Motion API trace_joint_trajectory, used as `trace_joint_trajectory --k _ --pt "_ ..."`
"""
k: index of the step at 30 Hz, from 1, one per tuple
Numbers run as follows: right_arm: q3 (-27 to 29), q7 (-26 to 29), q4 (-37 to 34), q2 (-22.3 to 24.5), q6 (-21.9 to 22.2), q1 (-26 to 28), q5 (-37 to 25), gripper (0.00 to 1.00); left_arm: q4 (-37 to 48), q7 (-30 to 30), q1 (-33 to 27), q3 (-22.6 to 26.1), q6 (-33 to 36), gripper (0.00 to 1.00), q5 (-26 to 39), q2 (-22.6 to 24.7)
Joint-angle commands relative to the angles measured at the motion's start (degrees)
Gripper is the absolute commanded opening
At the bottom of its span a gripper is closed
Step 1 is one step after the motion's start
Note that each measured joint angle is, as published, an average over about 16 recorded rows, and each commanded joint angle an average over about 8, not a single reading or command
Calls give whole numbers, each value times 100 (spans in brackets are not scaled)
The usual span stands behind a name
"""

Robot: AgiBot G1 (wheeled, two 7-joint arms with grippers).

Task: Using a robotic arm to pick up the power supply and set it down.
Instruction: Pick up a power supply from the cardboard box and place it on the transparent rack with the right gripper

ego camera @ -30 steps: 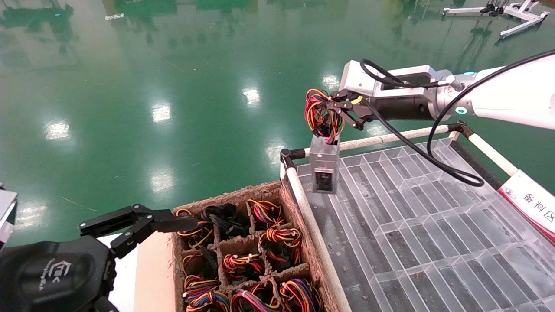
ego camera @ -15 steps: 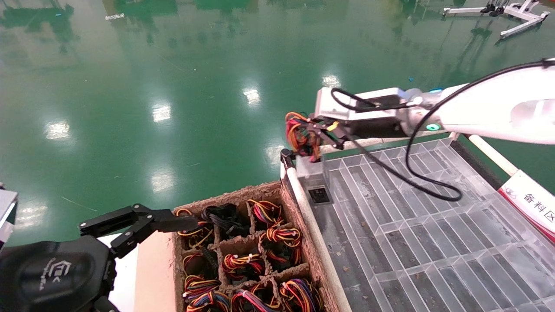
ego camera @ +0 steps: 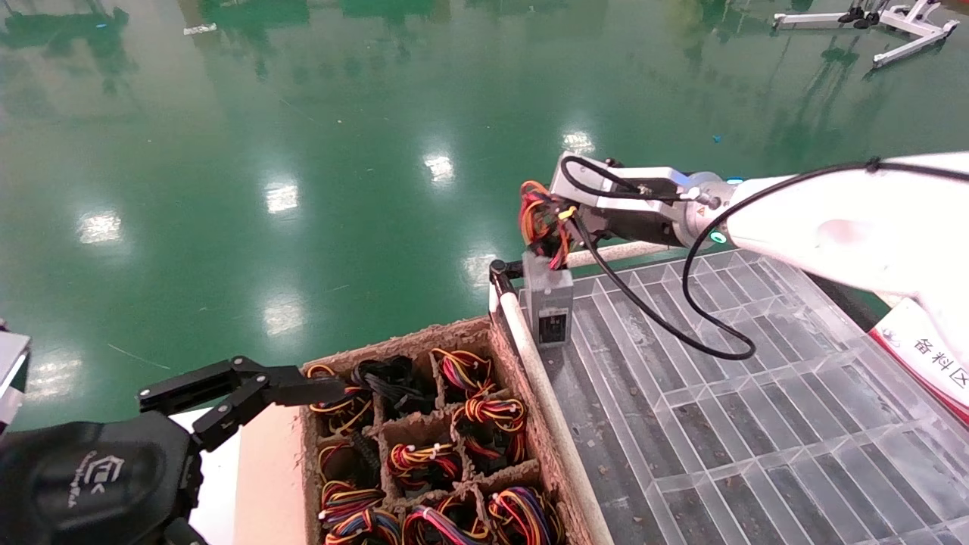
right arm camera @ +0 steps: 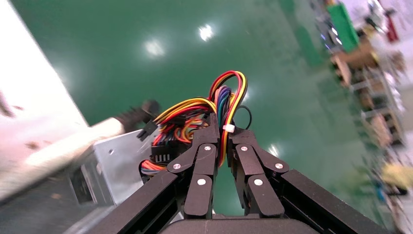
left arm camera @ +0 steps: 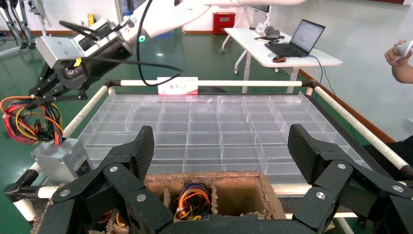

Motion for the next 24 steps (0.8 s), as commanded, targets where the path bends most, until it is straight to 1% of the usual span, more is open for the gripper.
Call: trace_joint_trajectory --k 1,5,8,18,19,20,24 --pt "32 -13 9 -22 345 -96 45 0 0 0 0 0 0 100 0 0" --pt "82 -19 46 -20 634 -227 118 0 0 0 0 0 0 100 0 0" --pt "116 -7 59 -12 687 -296 170 0 0 0 0 0 0 100 0 0" --pt "138 12 35 58 360 -357 214 1 0 0 0 1 0 100 -1 0" --pt "136 14 26 65 331 -356 212 5 0 0 0 1 0 100 -1 0" --pt "135 18 17 72 305 -355 211 13 0 1 0 1 0 100 -1 0" --pt "141 46 -12 91 247 -358 225 63 1 1 0 1 -1 100 -1 -1"
